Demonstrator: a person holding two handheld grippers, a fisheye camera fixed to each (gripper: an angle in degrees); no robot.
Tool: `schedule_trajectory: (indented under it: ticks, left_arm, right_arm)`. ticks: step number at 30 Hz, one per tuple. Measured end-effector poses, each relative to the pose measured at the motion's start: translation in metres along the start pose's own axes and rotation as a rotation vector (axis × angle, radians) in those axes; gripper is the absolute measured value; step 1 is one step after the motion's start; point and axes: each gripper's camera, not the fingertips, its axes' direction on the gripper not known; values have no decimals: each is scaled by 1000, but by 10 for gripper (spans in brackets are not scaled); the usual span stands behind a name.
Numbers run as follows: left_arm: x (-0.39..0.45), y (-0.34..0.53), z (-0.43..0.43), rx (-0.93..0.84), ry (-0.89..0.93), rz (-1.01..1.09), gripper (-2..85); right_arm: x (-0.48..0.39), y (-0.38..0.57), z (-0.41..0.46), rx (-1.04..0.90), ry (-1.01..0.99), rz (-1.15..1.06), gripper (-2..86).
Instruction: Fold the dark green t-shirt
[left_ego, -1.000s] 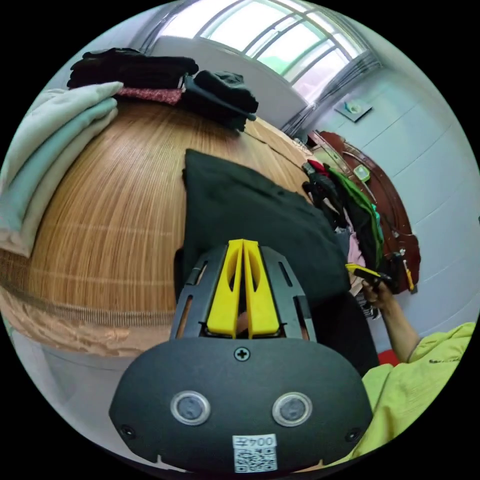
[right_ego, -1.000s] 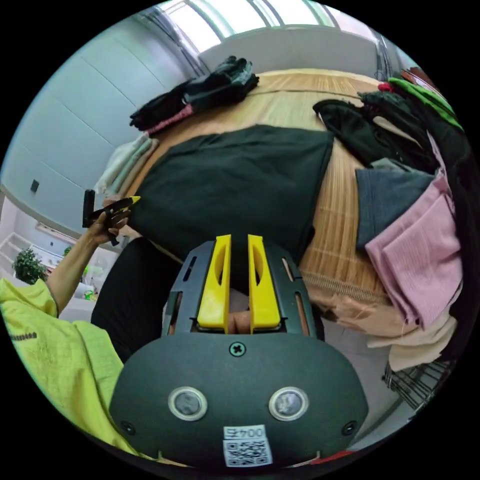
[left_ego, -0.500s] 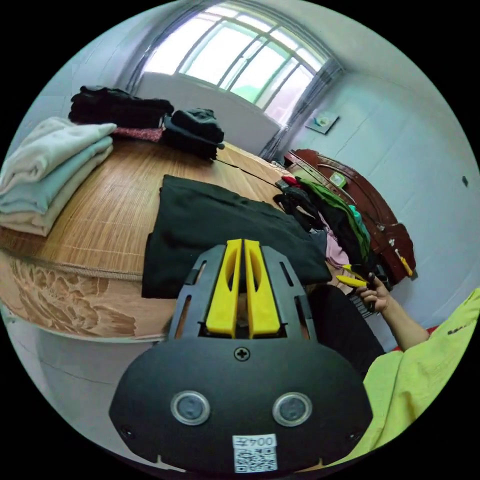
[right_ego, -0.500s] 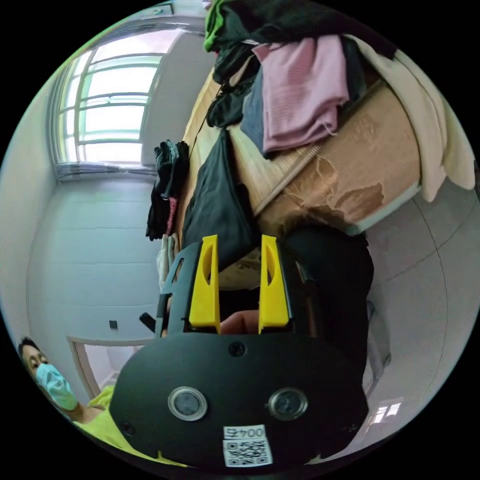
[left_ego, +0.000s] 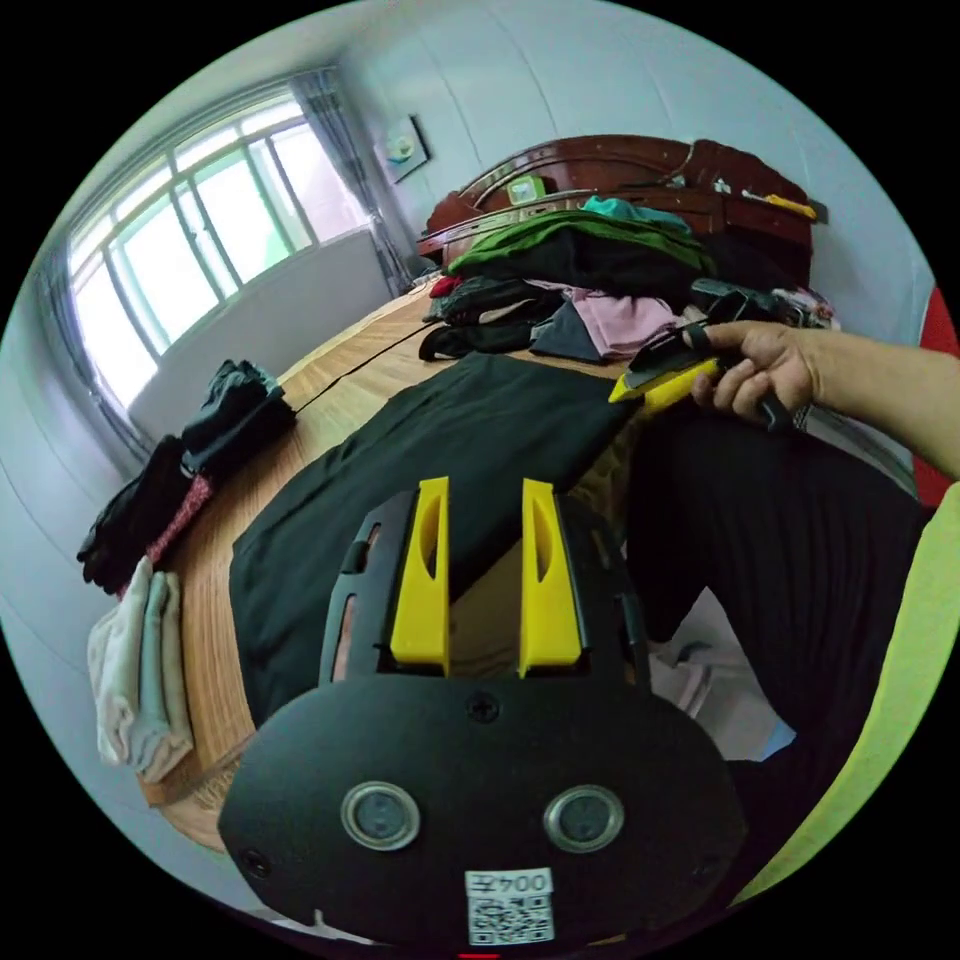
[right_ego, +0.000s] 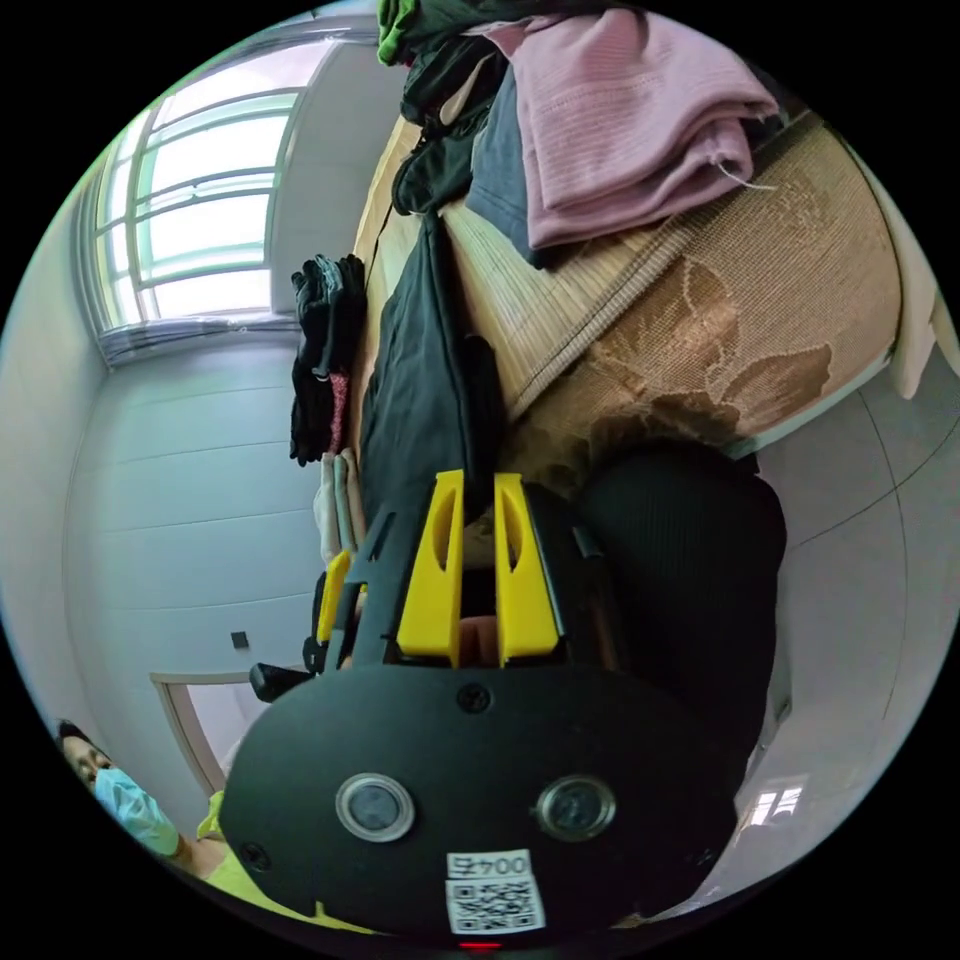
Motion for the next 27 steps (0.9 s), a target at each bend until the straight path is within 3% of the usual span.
schedule_trajectory:
  ticks: [13, 17, 20, 27]
  left_arm:
    - [177, -144, 26, -89, -188, 471, 124]
    - [175, -169, 39, -138, -259, 336, 44]
    - [146, -178, 24, -102, -119, 145, 28]
    - [145, -181, 13, -65, -123, 157, 20]
  right_arm:
    - [-39, -19, -15, -45, -102, -95, 52]
    - [-45, -20, -17, -31, -134, -141, 76]
    - [-32, -24, -31, 42, -160, -142, 156]
    - [-2, -74, -10, -42, -293, -32, 209]
